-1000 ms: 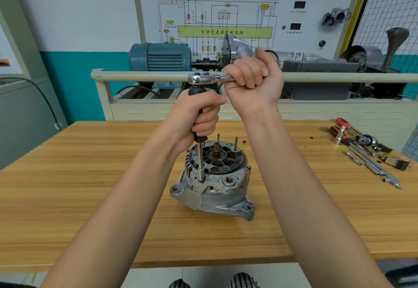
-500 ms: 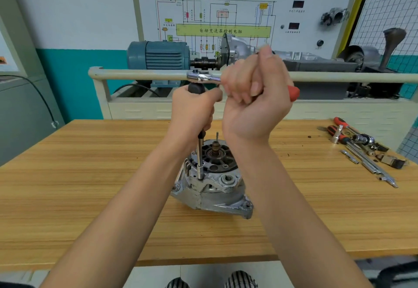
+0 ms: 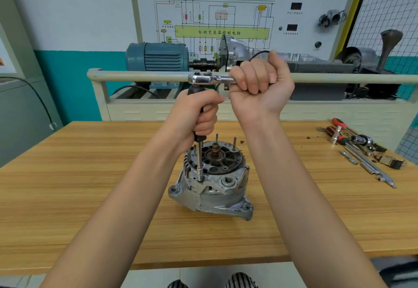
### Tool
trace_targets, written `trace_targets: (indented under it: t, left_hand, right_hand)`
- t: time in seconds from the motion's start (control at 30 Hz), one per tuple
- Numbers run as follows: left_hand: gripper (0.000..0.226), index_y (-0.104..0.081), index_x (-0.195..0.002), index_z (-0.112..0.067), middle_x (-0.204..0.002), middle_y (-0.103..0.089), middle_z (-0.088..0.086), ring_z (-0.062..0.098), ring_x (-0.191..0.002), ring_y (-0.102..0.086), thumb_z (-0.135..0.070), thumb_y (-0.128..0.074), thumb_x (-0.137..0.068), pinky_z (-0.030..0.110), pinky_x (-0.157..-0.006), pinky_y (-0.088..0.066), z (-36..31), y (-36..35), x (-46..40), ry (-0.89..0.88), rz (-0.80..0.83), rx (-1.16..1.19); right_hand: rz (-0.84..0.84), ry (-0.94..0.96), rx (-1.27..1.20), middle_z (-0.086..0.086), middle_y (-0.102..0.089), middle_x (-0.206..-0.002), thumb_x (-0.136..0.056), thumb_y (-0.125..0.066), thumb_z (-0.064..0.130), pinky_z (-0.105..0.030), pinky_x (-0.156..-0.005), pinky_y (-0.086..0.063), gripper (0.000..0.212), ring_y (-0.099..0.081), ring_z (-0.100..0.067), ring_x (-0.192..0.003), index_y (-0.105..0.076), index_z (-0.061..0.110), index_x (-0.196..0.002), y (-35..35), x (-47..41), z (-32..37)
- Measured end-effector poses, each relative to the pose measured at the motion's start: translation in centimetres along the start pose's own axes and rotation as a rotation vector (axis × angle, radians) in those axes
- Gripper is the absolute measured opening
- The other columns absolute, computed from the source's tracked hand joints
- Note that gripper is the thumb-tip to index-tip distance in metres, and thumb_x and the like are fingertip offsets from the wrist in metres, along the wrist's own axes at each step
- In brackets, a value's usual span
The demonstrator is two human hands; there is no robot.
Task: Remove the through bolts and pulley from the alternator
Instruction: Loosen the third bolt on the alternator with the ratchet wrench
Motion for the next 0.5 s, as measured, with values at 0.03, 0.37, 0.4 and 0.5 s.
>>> trace_targets:
  t: [0.03,0.37,0.4,0.5]
  left_hand:
    - [0.051,-0.032,-0.044,-0.021,-0.036,-0.023,-0.007,0.007,-0.029,-0.015,-0.003,-0.049,-0.088,0.013,-0.035,-0.015,0.0,-0.1,0.0,-0.010,-0.057,-0.006]
    - [0.044,-0.033,-0.051,-0.021,-0.040,-0.027,-0.008,0.009,-0.036,-0.018,0.003,-0.055,-0.081,0.017,-0.039,-0.015,0.6,-1.1,0.2,-0.144,-0.423,-0.079]
    - [0.043,-0.033,-0.052,-0.020,-0.040,-0.026,-0.008,0.009,-0.035,-0.018,0.004,-0.055,-0.081,0.016,-0.038,-0.016,0.5,-0.9,0.2,-0.126,-0.386,-0.068]
    - [0.045,-0.035,-0.048,-0.020,-0.039,-0.026,-0.006,0.009,-0.033,-0.019,0.001,-0.056,-0.081,0.017,-0.037,-0.018,0.1,0.1,0.3,-0.047,-0.183,-0.001]
  right_hand:
    - [0.015,0.035,0.055,0.005,-0.025,-0.032,-0.087,-0.040,0.013,-0.021,-0.037,-0.022,0.051,-0.022,-0.009,-0.029,-0.035,0.017,-0.036,-0.3,0.3,-0.1]
    - [0.259,0.573,0.652,-0.001,-0.024,-0.038,-0.085,-0.040,-0.002,-0.032,-0.045,-0.017,0.039,-0.023,-0.012,-0.038,-0.041,0.022,-0.054,-2.7,4.6,-3.5]
    - [0.264,0.541,0.615,0.000,-0.025,-0.037,-0.084,-0.040,-0.001,-0.031,-0.044,-0.017,0.041,-0.024,-0.011,-0.037,-0.040,0.022,-0.051,-2.6,4.4,-3.3]
    - [0.244,0.319,0.443,0.004,-0.028,-0.034,-0.087,-0.040,0.004,-0.026,-0.043,-0.019,0.051,-0.023,-0.009,-0.033,-0.035,0.016,-0.038,-2.2,2.7,-1.7]
Point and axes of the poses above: each hand's wrist, its own x-axis away from the middle knuckle, its own y-axis out of the back of the hand, z = x × y, the point moved 1 cm from there along -x, towards the middle knuckle
